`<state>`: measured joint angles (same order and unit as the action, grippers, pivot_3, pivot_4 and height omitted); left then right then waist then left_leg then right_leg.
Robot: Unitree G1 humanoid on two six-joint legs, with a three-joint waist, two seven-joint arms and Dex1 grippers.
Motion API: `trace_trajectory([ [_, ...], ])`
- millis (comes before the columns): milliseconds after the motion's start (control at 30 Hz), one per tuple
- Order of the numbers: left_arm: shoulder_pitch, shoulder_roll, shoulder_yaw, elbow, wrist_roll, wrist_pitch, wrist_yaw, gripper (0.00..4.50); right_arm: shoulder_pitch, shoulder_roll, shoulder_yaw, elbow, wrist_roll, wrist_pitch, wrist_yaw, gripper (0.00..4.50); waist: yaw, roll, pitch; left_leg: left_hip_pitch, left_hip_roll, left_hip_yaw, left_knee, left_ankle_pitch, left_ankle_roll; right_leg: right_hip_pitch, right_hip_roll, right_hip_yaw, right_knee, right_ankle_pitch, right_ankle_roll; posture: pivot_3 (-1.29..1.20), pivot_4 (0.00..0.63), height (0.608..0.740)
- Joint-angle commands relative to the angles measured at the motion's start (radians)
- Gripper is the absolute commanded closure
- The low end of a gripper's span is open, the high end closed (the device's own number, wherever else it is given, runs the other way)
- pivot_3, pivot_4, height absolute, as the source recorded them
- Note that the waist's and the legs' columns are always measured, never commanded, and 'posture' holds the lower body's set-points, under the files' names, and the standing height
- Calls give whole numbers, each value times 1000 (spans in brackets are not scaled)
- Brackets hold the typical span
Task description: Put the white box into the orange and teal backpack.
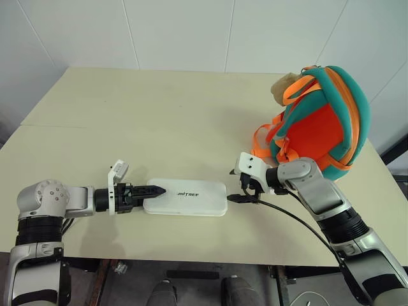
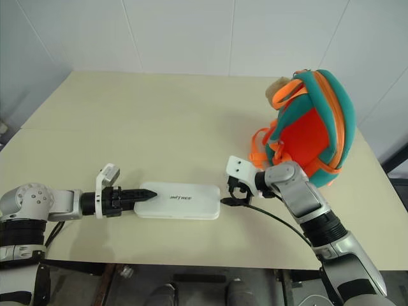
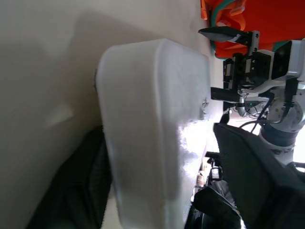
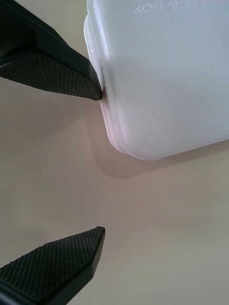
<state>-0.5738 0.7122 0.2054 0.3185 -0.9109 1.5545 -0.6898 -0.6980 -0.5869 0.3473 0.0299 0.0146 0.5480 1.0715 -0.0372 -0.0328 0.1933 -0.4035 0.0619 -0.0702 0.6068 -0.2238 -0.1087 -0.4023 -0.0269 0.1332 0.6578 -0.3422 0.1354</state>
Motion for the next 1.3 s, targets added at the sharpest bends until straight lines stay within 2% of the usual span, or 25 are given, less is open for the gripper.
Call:
trace_trajectory([
  [33,7,-5,-43,-29,26,-2,-19,2209,-25,-1,-13,-15,0,-9,-5,0,0,0,0,0,0,0,0,0,0,0,0,0,0,0,0,0,150,740],
  [67,7,1,-49,-34,36,-10,-23,2496,-26,-2,-15,-15,0,-9,-6,0,1,0,0,0,0,0,-1,0,0,0,0,0,-1,0,0,0,150,740],
  [167,8,20,-77,-49,63,-34,-45,2836,-28,-1,-20,-11,-2,-10,-7,0,1,0,0,0,0,0,-1,-1,0,1,0,0,-2,0,0,0,150,740],
  [300,21,54,-97,-89,71,-58,-77,2959,-29,1,-49,-18,13,8,-17,0,-1,0,0,0,0,0,-1,-1,0,1,0,0,-3,0,0,0,150,740],
  [600,12,57,49,-96,8,-42,-106,3096,36,-2,-272,-156,218,200,-46,0,-10,0,0,1,0,0,-2,-1,1,2,0,0,-3,0,0,0,150,740],
  [833,-11,34,202,-77,-40,5,-69,3153,121,-28,-454,-252,290,259,-179,0,-22,0,0,0,0,-1,-4,-1,1,0,0,0,-5,0,0,0,150,740],
  [1067,-41,13,279,-60,-49,24,-38,3165,185,-58,-526,-274,284,253,-292,0,-19,0,0,-1,0,0,-8,-1,1,0,0,0,-7,0,0,0,150,740],
  [1300,-56,-7,307,-59,-42,26,-11,3165,162,55,-542,-217,247,206,-520,0,-21,0,0,-1,0,0,-10,-1,1,-2,0,0,-7,0,0,0,150,740],
])
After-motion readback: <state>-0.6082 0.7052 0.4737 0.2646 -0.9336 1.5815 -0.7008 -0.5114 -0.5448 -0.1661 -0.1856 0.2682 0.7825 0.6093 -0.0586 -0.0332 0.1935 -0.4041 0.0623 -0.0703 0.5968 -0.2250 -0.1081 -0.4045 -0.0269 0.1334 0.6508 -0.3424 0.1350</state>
